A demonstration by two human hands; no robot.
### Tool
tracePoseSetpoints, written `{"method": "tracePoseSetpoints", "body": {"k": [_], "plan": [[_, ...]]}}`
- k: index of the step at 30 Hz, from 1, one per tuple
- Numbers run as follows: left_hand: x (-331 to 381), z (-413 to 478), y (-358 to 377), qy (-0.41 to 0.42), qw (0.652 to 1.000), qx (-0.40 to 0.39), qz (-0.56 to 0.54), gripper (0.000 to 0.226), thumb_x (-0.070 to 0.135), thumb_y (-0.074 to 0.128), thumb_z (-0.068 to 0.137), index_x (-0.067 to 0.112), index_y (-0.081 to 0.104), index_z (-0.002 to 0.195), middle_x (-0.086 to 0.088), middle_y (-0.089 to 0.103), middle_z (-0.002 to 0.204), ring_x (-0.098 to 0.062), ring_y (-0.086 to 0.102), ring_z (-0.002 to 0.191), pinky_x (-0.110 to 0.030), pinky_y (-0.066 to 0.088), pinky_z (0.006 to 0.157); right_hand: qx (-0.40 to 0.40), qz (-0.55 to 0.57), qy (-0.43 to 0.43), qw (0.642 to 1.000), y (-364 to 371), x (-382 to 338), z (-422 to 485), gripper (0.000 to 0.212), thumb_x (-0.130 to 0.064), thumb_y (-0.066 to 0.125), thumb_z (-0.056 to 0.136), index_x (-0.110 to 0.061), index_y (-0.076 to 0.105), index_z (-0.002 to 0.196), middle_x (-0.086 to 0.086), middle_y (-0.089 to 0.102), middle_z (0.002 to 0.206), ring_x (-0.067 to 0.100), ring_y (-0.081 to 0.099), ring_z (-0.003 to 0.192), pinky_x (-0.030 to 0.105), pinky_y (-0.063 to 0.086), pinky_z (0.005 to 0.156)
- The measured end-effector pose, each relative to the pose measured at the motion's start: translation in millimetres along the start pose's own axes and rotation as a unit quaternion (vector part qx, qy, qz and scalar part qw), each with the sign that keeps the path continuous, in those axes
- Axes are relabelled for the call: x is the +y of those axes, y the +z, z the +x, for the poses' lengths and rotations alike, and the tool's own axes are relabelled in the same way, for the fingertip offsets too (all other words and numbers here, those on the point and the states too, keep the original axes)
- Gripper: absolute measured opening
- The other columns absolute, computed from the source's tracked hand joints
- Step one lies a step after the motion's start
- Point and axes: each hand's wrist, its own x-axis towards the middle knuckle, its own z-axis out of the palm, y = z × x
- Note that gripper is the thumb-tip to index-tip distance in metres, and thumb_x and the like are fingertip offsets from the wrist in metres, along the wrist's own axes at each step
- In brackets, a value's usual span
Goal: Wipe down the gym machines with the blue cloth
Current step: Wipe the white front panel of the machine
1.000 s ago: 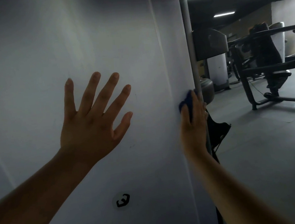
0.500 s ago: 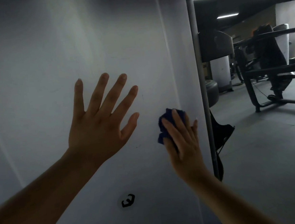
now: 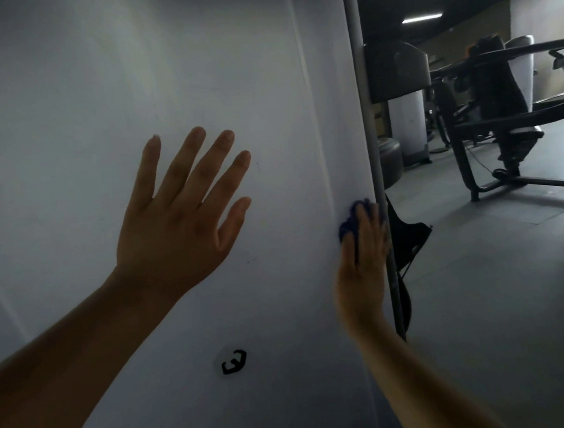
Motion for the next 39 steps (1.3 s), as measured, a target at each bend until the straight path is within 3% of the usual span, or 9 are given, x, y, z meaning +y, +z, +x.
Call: {"method": "tracePoseSetpoints", "body": {"k": [4,5,9,14,19,25,30,36,39], "plan": [[0,-1,-2,0.004,1.000,0.009,-0.003,0.055,0.042,0.054,0.115,0.015,0.052,0.163,-0.010,0.039,0.174,-0.033,0.035,0.162,-0.068,0.029,0.128,-0.116,-0.072,-0.279,0.951,-4,5,-42,0.050,-0.040,0.036,0.118,-0.033,0.036,0.167,-0.004,0.020,0.180,0.029,0.010,0.168,0.059,0.004,0.135],[0,-1,-3,0.004,1.000,0.008,-0.008,0.054,0.042,0.054,0.115,0.015,0.053,0.161,-0.010,0.039,0.174,-0.034,0.035,0.162,-0.068,0.028,0.128,-0.103,-0.073,-0.272,0.954,-5,12,-35,0.050,-0.039,0.037,0.118,-0.034,0.035,0.167,-0.006,0.021,0.180,0.026,0.012,0.168,0.059,0.005,0.135],[0,-1,-4,0.002,1.000,0.009,-0.015,0.053,0.042,0.054,0.115,0.015,0.056,0.160,-0.009,0.039,0.174,-0.032,0.034,0.163,-0.068,0.028,0.128,0.010,0.009,0.052,0.999,-8,21,8,0.052,-0.054,0.027,0.114,-0.054,0.023,0.166,-0.020,0.019,0.178,0.009,0.009,0.167,0.057,0.011,0.135],[2,-3,-3,-0.006,1.000,-0.001,-0.028,0.053,0.042,0.054,0.114,0.015,0.056,0.160,-0.010,0.039,0.174,-0.033,0.033,0.164,-0.069,0.026,0.128,-0.122,-0.041,-0.175,0.976,-11,10,-39,0.053,-0.047,0.029,0.118,-0.058,0.013,0.166,-0.032,0.002,0.177,0.001,-0.007,0.165,0.051,0.000,0.135],[24,-25,-15,-0.017,0.997,-0.015,-0.080,0.055,0.042,0.058,0.112,0.015,0.056,0.160,-0.012,0.041,0.173,-0.033,0.036,0.162,-0.070,0.027,0.127,0.013,0.039,0.086,0.995,-15,45,-2,0.050,-0.051,0.033,0.116,-0.055,0.027,0.165,-0.020,0.025,0.176,0.012,0.021,0.165,0.058,0.021,0.133],[33,-72,-8,0.028,0.996,-0.048,-0.074,0.061,0.042,0.061,0.111,0.017,0.048,0.165,-0.012,0.034,0.176,-0.035,0.032,0.163,-0.072,0.027,0.127,-0.127,-0.043,-0.169,0.976,-9,28,-68,0.052,-0.048,0.026,0.118,-0.052,0.016,0.168,-0.027,0.003,0.178,0.006,-0.004,0.167,0.056,0.006,0.135],[31,-78,-1,0.032,0.997,-0.043,-0.057,0.059,0.039,0.060,0.112,0.016,0.048,0.165,-0.012,0.034,0.176,-0.038,0.032,0.163,-0.074,0.028,0.126,0.018,0.009,0.010,1.000,7,35,-44,0.052,-0.040,0.029,0.118,-0.039,0.026,0.170,-0.015,0.017,0.180,0.011,0.006,0.168,0.060,0.009,0.135],[33,-79,-1,0.034,0.998,-0.030,-0.044,0.060,0.037,0.060,0.112,0.014,0.046,0.165,-0.013,0.036,0.175,-0.039,0.034,0.162,-0.074,0.031,0.124,-0.126,-0.092,-0.307,0.939,9,20,-94,0.052,-0.042,0.036,0.118,-0.034,0.031,0.168,-0.002,0.017,0.181,0.034,0.010,0.168,0.060,0.007,0.135],[33,-79,-4,0.027,0.998,-0.038,-0.052,0.059,0.037,0.058,0.112,0.015,0.046,0.166,-0.012,0.035,0.176,-0.037,0.033,0.163,-0.073,0.029,0.125,-0.029,-0.035,-0.112,0.993,14,13,-77,0.051,-0.041,0.032,0.118,-0.038,0.027,0.169,-0.010,0.016,0.180,0.021,0.007,0.169,0.059,0.008,0.135]]}}
